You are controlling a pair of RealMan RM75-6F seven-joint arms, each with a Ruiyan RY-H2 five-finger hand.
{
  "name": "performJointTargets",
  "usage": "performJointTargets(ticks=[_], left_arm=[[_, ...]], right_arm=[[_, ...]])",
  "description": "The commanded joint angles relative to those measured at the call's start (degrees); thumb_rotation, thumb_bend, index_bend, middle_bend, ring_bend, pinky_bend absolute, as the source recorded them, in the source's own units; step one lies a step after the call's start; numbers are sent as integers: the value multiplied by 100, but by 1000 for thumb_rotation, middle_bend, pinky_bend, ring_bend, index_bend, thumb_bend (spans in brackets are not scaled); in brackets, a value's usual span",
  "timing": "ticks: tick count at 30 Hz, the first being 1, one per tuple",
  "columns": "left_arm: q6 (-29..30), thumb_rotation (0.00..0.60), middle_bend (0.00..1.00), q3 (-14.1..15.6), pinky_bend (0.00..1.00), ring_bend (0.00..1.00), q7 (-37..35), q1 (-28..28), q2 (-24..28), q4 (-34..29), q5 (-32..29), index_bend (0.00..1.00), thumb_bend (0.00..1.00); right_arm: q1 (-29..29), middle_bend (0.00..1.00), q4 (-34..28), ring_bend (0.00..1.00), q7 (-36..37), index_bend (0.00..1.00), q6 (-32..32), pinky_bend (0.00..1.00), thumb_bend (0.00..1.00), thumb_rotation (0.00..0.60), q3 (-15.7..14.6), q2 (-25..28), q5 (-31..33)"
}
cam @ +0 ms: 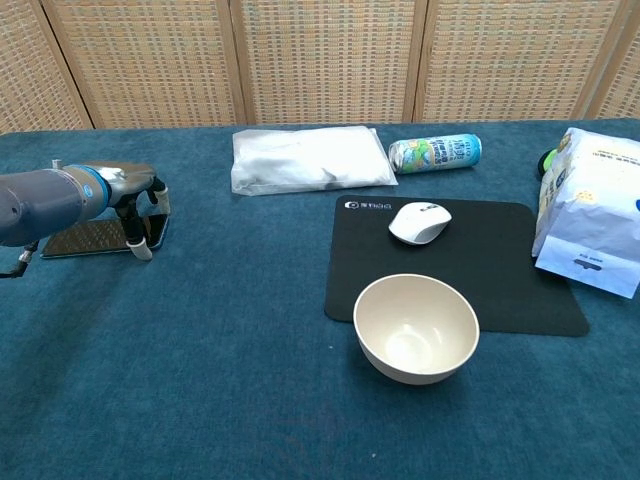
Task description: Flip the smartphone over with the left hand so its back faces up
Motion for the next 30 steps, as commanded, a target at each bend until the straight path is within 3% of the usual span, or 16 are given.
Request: performJointTargets(ticks=[1,8,15,30], left_arm=[[54,600,197,-22,0,20,89,-21,-56,45,-68,294,0],[130,600,284,-116,0,41,106,-4,-106,66,-15,394,0],[197,600,294,-178,0,54,41,68,-21,-116,171,403,0],[268,600,306,-333,0,75,-772,434,907,-1637,893,417,0]], right_arm=[[-3,0,-2,0,4,0,1,0,0,600,-2,5,0],[-6,0,-9,0,53,0,-5,0,0,600,-1,18,6],[-3,0,-5,0,73,0,-15,0,0,600,-8,21,0],[-3,0,-24,0,66,0,-31,0,0,600,-13,26,15]])
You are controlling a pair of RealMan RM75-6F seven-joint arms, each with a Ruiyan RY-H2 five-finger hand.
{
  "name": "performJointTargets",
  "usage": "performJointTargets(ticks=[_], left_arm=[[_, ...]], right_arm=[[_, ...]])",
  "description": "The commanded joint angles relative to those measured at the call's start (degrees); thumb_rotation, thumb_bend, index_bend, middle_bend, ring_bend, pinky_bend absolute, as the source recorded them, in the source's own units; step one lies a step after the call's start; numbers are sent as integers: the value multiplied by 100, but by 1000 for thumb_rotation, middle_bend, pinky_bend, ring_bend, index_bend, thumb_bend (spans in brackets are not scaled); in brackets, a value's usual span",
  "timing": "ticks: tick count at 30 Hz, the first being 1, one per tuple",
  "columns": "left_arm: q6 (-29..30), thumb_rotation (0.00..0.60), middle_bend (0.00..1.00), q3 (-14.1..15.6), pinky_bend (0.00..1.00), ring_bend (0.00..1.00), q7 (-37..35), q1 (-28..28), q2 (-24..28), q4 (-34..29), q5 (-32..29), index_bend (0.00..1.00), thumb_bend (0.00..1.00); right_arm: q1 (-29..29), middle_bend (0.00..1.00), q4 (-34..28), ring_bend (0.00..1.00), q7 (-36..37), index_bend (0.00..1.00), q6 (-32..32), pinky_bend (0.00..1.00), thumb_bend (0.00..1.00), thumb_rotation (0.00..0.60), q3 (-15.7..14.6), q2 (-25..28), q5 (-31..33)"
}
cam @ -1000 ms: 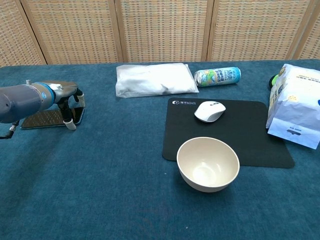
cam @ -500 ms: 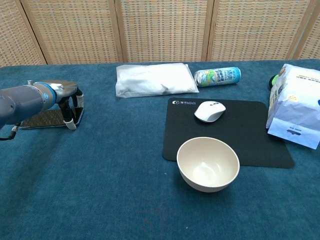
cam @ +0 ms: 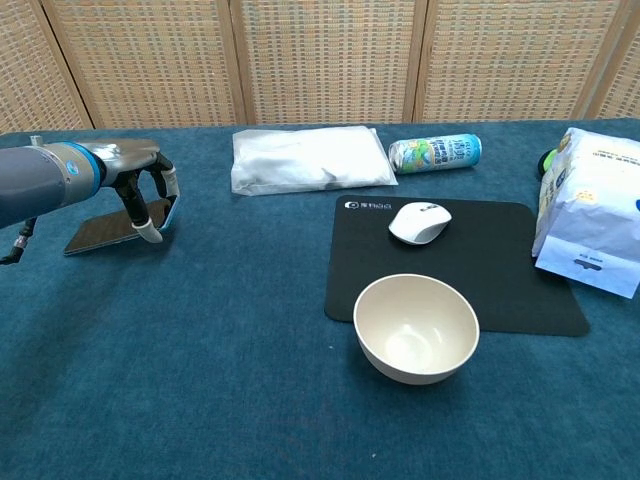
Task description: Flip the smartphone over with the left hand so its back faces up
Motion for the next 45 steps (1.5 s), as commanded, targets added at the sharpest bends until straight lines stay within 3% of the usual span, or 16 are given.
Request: performJointTargets(ticks=[1,22,29,38,45], left_arm=[[-72,600,306,-42,0,80,-232,106,241,-338,91,417,0],[-408,600,317,-195,0,100,-1813,472,949,-1460,1078,425,6],[-1185,600,317,-461,0,100,-3167,740,1177,-1544,1739,426,9],[-1682,600,318,-709,0,100,-4839,1150,1340,-1292,2744,426,10],[-2191,600,319,-972,0,100,-7131,1610,1363,-828,4425,426,19]], right_arm=[[1,0,-4,0,-12,0,-2,0,0,600,-2,-4,3],[-10,0,0,0,45,0,0,0,0,600,25,17,50],[-2,0,5,0,38,0,-16,0,0,600,29,10,64],[-4,0,20,0,12,0,-13,0,0,600,35,-2,83],[6,0,18,0,-54,0,-20,0,0,600,15,-30,59]])
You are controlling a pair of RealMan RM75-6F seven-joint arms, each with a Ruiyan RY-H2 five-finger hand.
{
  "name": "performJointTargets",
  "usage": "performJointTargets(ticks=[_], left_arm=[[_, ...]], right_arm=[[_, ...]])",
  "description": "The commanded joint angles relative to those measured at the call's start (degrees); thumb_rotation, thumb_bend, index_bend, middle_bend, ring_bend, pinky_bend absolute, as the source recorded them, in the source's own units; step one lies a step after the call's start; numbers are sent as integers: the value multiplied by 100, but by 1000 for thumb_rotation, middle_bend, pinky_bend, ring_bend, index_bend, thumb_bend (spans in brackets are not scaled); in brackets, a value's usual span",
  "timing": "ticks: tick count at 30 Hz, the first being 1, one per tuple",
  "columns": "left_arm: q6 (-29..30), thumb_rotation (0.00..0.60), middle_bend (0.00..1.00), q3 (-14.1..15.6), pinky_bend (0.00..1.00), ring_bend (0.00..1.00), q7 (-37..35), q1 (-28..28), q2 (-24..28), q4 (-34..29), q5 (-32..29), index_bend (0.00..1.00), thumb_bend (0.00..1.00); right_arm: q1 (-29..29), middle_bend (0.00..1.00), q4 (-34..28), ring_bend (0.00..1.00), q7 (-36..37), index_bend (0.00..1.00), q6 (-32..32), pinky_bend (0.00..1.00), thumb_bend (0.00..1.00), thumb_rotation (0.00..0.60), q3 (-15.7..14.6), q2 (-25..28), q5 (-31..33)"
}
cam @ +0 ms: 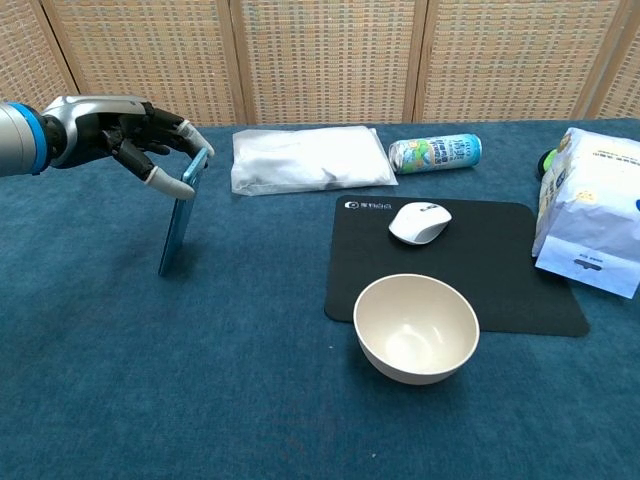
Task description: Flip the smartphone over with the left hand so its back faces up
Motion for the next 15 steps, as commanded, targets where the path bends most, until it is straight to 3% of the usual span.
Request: performJointTargets(ticks=[1,5,15], left_arm=[[-357,600,319,-212,0,100,-1990,437,51,441,1559,426,21],[-167,600,319,-18,0,100,-3053,506,81,749,2404,426,24],[793,600,318,991,0,88,-5408,400,57,1804,3811,426,23]], right_arm=[[2,0,-6,0,-29,0,6,0,0,600,-6,-10,-9],[-1,0,-12,0,-57,0,22,0,0,600,-6,-17,-15],[2,0,-11,0,-97,0,26,0,0,600,-16,-33,-29]])
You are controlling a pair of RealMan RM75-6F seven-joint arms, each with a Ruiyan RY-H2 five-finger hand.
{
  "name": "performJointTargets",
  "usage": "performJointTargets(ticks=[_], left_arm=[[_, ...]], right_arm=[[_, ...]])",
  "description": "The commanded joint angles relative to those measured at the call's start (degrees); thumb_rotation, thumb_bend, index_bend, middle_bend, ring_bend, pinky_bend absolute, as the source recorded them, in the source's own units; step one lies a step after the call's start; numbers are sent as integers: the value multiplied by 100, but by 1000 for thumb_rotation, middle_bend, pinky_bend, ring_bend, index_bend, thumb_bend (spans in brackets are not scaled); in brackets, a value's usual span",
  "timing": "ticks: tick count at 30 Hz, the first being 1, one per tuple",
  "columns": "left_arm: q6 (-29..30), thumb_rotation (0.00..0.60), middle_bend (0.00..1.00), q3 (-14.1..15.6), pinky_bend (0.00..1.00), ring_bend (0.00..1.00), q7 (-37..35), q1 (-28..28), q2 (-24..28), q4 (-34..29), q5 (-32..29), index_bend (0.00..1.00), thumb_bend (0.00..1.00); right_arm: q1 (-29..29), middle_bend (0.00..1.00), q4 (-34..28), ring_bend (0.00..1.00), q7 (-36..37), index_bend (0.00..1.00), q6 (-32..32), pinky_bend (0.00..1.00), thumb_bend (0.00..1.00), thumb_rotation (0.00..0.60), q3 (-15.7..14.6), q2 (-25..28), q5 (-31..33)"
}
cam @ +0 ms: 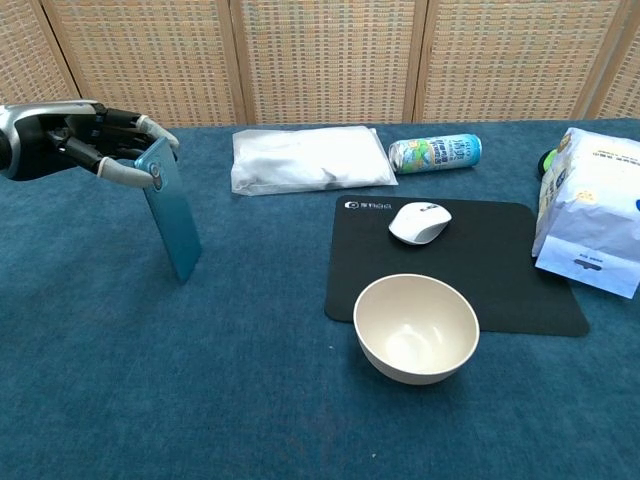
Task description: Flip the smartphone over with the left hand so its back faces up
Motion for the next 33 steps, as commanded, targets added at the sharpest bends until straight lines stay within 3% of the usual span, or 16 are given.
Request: performJointTargets(ticks=[1,4,6,12,20,26,31,33], left_arm=[[617,600,310,617,0,83,-1015,-39,-41,670,722,426,24],[964,600,177,890,0,18,-1334,-49,-56,940,919,361,28],[1187,600,101,1000,0,0,-1434,-18,-58,1093,931,263,28],[1483,600,0,1263,0,0,-1375,90,180,1206,871,29,24],[1754,600,0,1338,0,0,-545,347,638,864,437,0,8],[1989,600,0,1266,0,0,1095,639,1015,254,-37,0,0],[2428,600,0,1135,0,0,4022,1116,1493,-1032,-1032,0,0],[2756,600,0,1108,0,0,4805,1316,1556,-1459,-1350,0,0]], right_arm=[[3,0,-13,0,-20,0,5,0,0,600,-4,-3,-11],[1,0,-20,0,-37,0,14,0,0,600,-7,-9,-17],[-1,0,-21,0,-37,0,19,0,0,600,-6,-8,-19],[-4,0,-12,0,-25,0,22,0,0,600,-6,-10,-17],[-10,0,-57,0,-44,0,52,0,0,600,-21,-2,-64],[-12,0,-77,0,-55,0,72,0,0,600,-28,3,-93],[-12,0,-93,0,-74,0,78,0,0,600,-44,7,-122],[-14,0,-96,0,-70,0,86,0,0,600,-50,8,-139]])
